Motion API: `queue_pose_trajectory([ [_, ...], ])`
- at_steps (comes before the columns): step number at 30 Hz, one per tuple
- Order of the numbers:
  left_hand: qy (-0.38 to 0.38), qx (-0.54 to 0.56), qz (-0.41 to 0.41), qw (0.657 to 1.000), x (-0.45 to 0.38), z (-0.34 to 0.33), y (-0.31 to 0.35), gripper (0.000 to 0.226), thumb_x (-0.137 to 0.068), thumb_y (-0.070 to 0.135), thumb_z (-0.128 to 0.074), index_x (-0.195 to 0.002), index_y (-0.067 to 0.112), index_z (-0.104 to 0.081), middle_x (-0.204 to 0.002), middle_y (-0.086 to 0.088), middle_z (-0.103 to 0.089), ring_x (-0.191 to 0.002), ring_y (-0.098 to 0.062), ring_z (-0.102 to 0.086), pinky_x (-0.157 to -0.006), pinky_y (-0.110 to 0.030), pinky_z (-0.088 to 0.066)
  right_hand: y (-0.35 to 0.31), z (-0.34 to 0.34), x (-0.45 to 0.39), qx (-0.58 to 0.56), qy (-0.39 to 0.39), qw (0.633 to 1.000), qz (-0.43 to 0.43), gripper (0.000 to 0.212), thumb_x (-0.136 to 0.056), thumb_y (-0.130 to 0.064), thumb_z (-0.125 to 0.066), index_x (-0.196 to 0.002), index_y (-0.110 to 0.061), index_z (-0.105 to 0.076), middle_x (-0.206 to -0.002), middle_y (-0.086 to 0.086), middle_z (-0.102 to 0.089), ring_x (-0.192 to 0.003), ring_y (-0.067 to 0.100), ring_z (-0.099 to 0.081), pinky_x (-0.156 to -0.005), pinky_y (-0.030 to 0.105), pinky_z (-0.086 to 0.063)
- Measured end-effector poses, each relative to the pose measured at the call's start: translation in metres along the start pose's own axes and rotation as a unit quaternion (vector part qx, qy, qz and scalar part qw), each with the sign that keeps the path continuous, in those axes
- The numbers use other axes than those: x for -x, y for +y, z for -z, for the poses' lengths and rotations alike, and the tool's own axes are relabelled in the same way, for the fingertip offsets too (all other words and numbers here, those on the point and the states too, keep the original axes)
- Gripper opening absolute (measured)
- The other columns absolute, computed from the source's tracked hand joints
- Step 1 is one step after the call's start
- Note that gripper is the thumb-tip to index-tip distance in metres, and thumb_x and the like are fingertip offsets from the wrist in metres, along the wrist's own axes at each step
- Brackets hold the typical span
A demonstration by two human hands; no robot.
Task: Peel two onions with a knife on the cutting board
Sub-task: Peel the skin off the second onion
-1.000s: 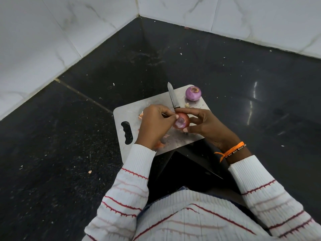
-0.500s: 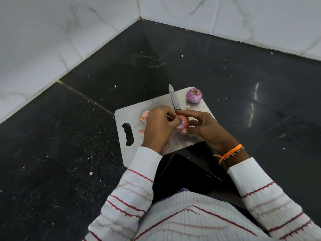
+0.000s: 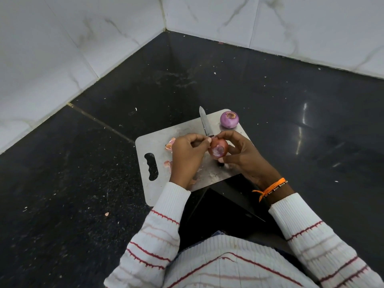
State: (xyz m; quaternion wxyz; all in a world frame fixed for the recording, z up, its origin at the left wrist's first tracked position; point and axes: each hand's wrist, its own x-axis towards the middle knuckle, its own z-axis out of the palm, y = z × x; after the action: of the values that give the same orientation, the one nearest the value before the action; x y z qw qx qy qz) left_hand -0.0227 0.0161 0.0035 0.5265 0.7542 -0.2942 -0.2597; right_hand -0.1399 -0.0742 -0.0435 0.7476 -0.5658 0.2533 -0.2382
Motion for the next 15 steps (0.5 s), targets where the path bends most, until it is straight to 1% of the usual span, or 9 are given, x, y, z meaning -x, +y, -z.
queue_pose_trajectory([
  [3, 0.000, -0.006, -0.015, 1.000, 0.0020, -0.0020, 0.0029, 0.012, -0.086, 0.016, -0.068, -0.094, 0.010, -0.074, -0.084, 0.003, -0.071, -0.083, -0.008, -0.065, -0.071, -0.012, -0.052, -0.0006, 0.0007, -0.0005, -0.011, 0.002, 1.000, 0.009, 0.056, -0.067, 0.028, -0.058, -0.106, -0.012, -0.055, -0.116, 0.007, -0.055, -0.098, 0.020, -0.061, -0.072, 0.029, -0.055],
  [7, -0.008, -0.056, -0.066, 0.996, 0.0048, -0.0046, 0.0049, 0.017, -0.075, 0.017, -0.078, -0.091, 0.014, -0.073, -0.086, 0.010, -0.066, -0.085, -0.002, -0.062, -0.068, -0.002, -0.045, -0.0002, 0.0004, -0.0020, -0.011, 0.001, 1.000, 0.027, 0.056, -0.065, 0.029, -0.059, -0.105, -0.011, -0.056, -0.112, 0.008, -0.056, -0.096, 0.023, -0.060, -0.072, 0.027, -0.056],
  [9, 0.000, -0.066, -0.084, 0.994, 0.0055, -0.0058, 0.0048, 0.013, -0.076, 0.014, -0.078, -0.088, 0.014, -0.073, -0.085, 0.010, -0.064, -0.084, -0.002, -0.061, -0.068, -0.002, -0.044, -0.0017, 0.0002, -0.0022, -0.003, -0.001, 1.000, 0.031, 0.056, -0.066, 0.029, -0.060, -0.104, -0.012, -0.057, -0.112, 0.007, -0.057, -0.097, 0.021, -0.061, -0.073, 0.026, -0.056],
  [12, 0.007, -0.053, -0.076, 0.996, 0.0052, -0.0057, 0.0039, 0.005, -0.081, 0.011, -0.072, -0.084, 0.016, -0.073, -0.085, 0.005, -0.067, -0.085, -0.006, -0.062, -0.072, -0.009, -0.048, -0.0028, 0.0003, -0.0010, 0.011, -0.006, 0.999, 0.031, 0.055, -0.067, 0.027, -0.060, -0.104, -0.013, -0.058, -0.116, 0.008, -0.056, -0.100, 0.019, -0.061, -0.072, 0.026, -0.056],
  [13, 0.008, -0.046, -0.070, 0.996, 0.0049, -0.0055, 0.0035, 0.005, -0.082, 0.011, -0.071, -0.083, 0.016, -0.073, -0.085, 0.004, -0.067, -0.086, -0.007, -0.063, -0.072, -0.009, -0.048, -0.0027, 0.0005, -0.0006, 0.014, -0.005, 0.999, 0.030, 0.055, -0.067, 0.027, -0.060, -0.105, -0.013, -0.057, -0.118, 0.008, -0.055, -0.100, 0.020, -0.061, -0.072, 0.026, -0.056],
  [15, 0.009, -0.042, -0.056, 0.997, 0.0040, -0.0050, 0.0032, 0.005, -0.083, 0.010, -0.070, -0.083, 0.014, -0.072, -0.087, 0.001, -0.068, -0.086, -0.009, -0.063, -0.068, -0.005, -0.047, -0.0026, 0.0009, -0.0004, 0.016, -0.005, 0.999, 0.030, 0.055, -0.067, 0.027, -0.060, -0.105, -0.013, -0.057, -0.119, 0.009, -0.055, -0.101, 0.020, -0.061, -0.073, 0.028, -0.056],
])
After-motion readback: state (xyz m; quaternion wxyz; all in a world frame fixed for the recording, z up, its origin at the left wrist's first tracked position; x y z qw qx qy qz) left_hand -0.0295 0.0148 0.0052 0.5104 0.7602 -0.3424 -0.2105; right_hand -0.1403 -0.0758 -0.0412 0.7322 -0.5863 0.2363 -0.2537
